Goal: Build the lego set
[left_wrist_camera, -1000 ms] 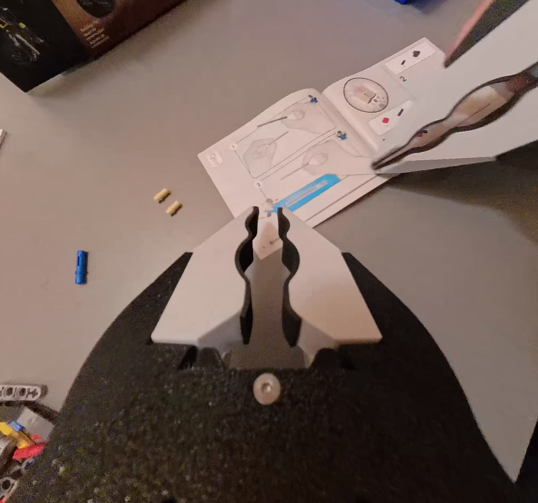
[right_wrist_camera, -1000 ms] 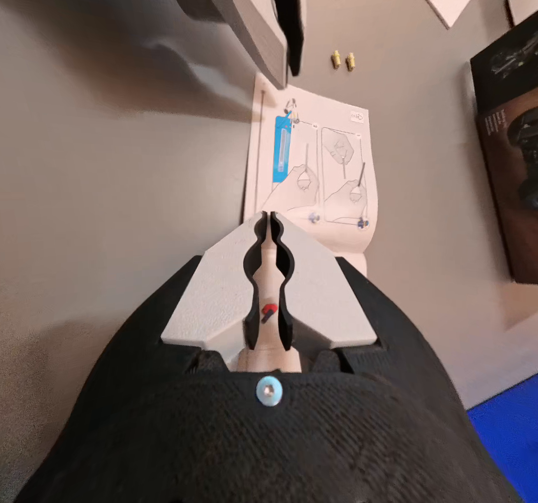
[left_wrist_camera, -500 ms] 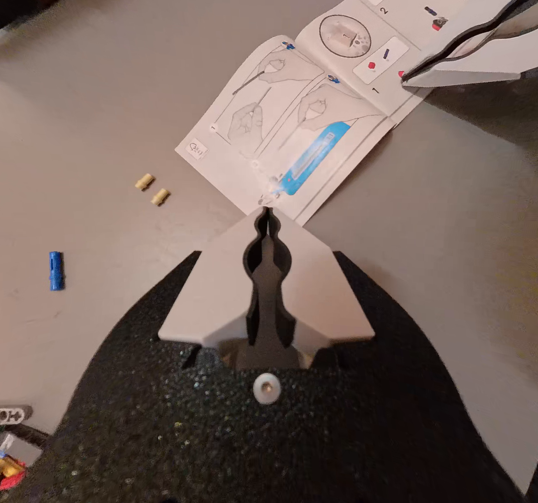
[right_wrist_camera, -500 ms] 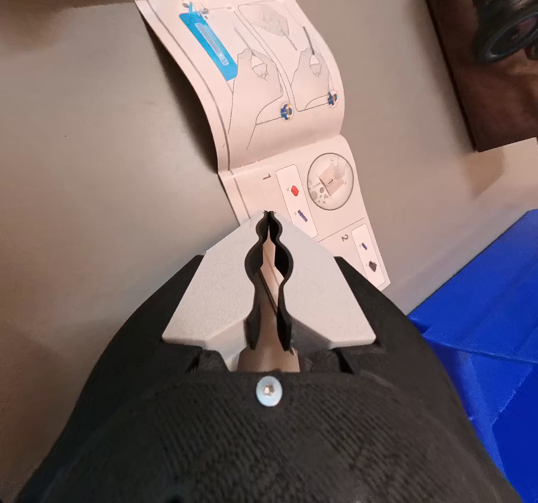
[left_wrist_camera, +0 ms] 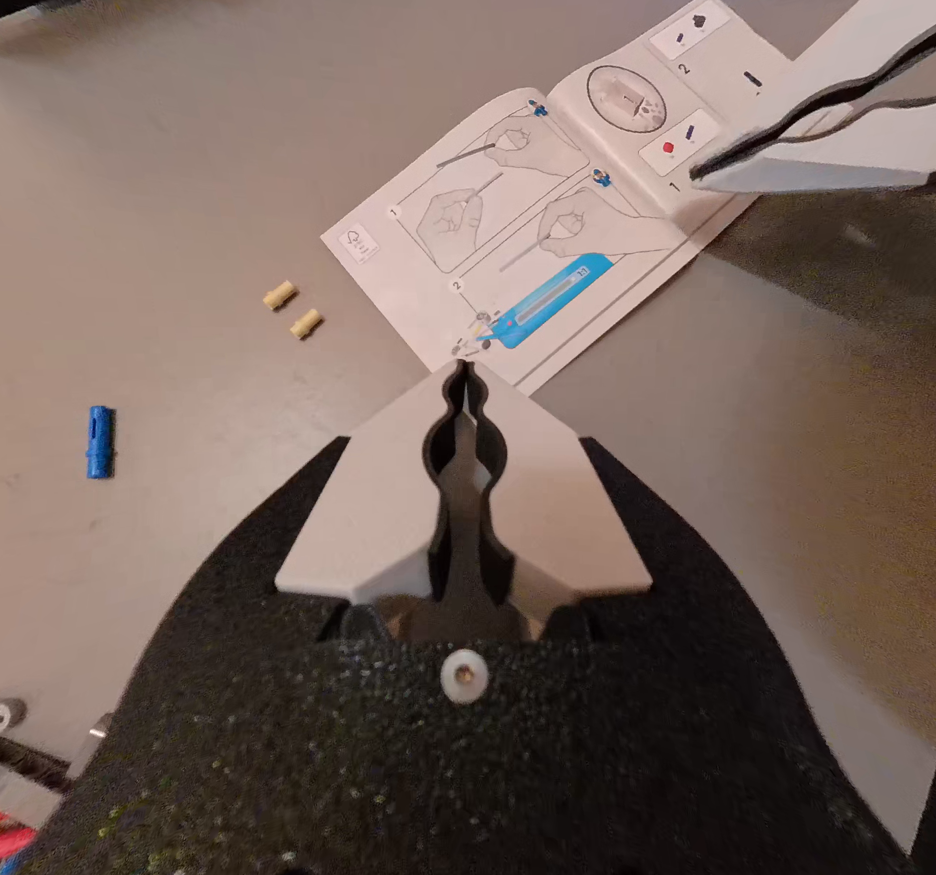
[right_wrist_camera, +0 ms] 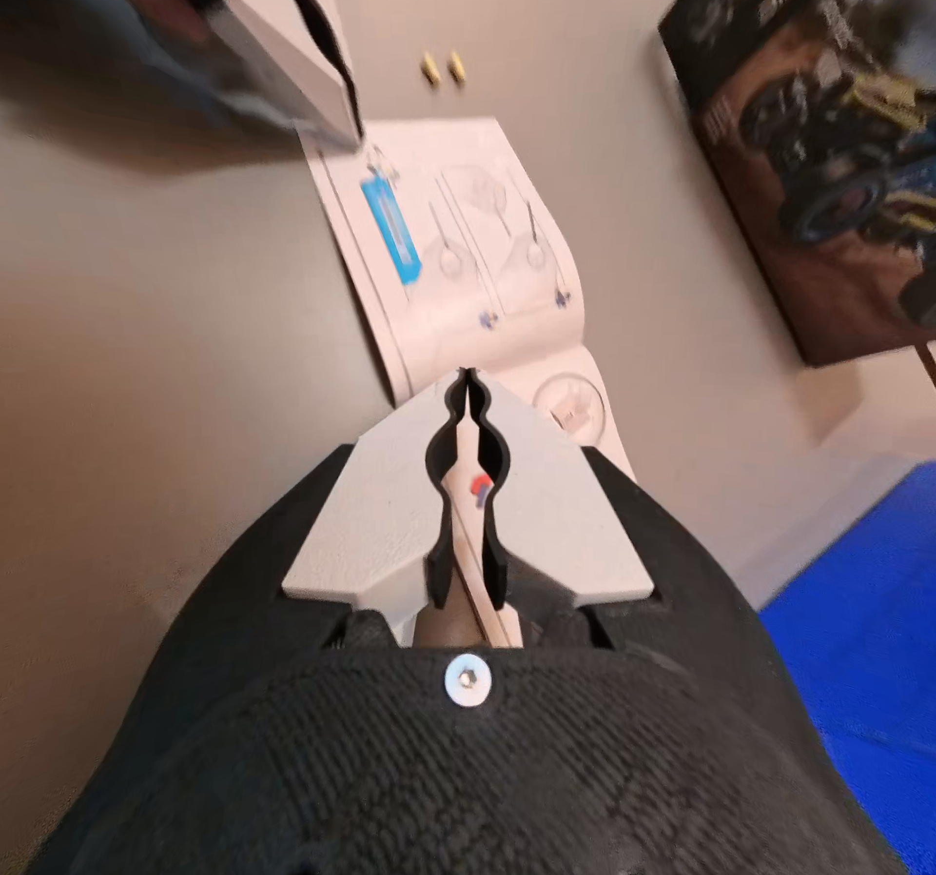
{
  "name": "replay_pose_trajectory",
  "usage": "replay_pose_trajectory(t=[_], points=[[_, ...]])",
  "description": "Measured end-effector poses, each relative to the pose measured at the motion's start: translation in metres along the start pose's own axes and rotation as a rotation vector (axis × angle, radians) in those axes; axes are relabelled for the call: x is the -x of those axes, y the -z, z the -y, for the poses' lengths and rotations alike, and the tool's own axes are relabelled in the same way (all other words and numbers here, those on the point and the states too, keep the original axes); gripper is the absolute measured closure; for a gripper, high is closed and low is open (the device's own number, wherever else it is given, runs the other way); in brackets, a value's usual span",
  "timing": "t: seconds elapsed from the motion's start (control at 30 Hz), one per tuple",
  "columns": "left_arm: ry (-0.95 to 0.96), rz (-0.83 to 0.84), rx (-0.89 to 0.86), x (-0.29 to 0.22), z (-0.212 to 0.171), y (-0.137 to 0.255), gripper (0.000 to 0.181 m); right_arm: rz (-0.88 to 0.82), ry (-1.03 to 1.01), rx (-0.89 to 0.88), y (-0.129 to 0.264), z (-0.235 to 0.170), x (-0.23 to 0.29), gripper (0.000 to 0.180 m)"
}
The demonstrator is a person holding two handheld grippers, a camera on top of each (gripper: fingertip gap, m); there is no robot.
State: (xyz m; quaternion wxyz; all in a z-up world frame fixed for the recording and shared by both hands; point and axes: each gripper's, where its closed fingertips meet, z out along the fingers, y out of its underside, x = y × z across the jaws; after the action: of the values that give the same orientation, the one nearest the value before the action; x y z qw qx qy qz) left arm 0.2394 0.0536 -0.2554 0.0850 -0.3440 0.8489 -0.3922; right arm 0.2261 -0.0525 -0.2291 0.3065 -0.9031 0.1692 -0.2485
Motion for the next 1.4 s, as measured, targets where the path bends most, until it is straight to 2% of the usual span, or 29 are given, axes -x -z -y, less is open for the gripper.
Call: replay_pose_trajectory(t=[0.03, 0.23, 0.43, 0.6, 0.73, 0.8, 0.97, 1.1, 1.2, 1.4], points=[[0.0, 0.0, -0.001, 0.0, 0.0, 0.0, 0.181, 0.021, 0.006, -0.023, -0.002, 0.005, 0.006, 0.18], [0.005, 0.002, 0.009, 0.0, -0.002, 0.003, 0.18, 0.051, 0.075, 0.062, -0.022, -0.003, 0.021, 0.18], [-0.001, 0.016, -0.027, 0.0, 0.006, 0.008, 0.18, 0.025, 0.047, 0.056, -0.027, 0.003, 0.022, 0.18], [-0.055, 0.063, 0.018, 0.0, -0.001, 0.001, 0.181, -0.003, 0.042, 0.027, -0.027, 0.005, 0.023, 0.18], [-0.054, 0.07, 0.02, 0.0, -0.002, 0.002, 0.181, -0.063, 0.031, 0.003, -0.002, -0.008, 0.012, 0.18], [-0.051, 0.068, 0.018, 0.0, -0.002, 0.002, 0.181, -0.052, -0.001, 0.033, 0.012, -0.028, 0.005, 0.18], [-0.019, 0.042, 0.023, 0.001, -0.004, 0.005, 0.181, -0.17, -0.12, 0.038, 0.046, -0.067, -0.032, 0.178], [0.0, 0.044, 0.03, 0.004, -0.006, 0.009, 0.179, -0.246, -0.207, 0.017, 0.053, -0.085, -0.053, 0.178], [0.009, 0.091, -0.059, 0.007, 0.006, 0.017, 0.179, -0.254, -0.241, 0.011, 0.051, -0.089, -0.061, 0.178], [-0.002, 0.117, -0.215, 0.004, 0.038, 0.024, 0.178, -0.152, -0.252, 0.02, 0.038, -0.084, -0.065, 0.171]])
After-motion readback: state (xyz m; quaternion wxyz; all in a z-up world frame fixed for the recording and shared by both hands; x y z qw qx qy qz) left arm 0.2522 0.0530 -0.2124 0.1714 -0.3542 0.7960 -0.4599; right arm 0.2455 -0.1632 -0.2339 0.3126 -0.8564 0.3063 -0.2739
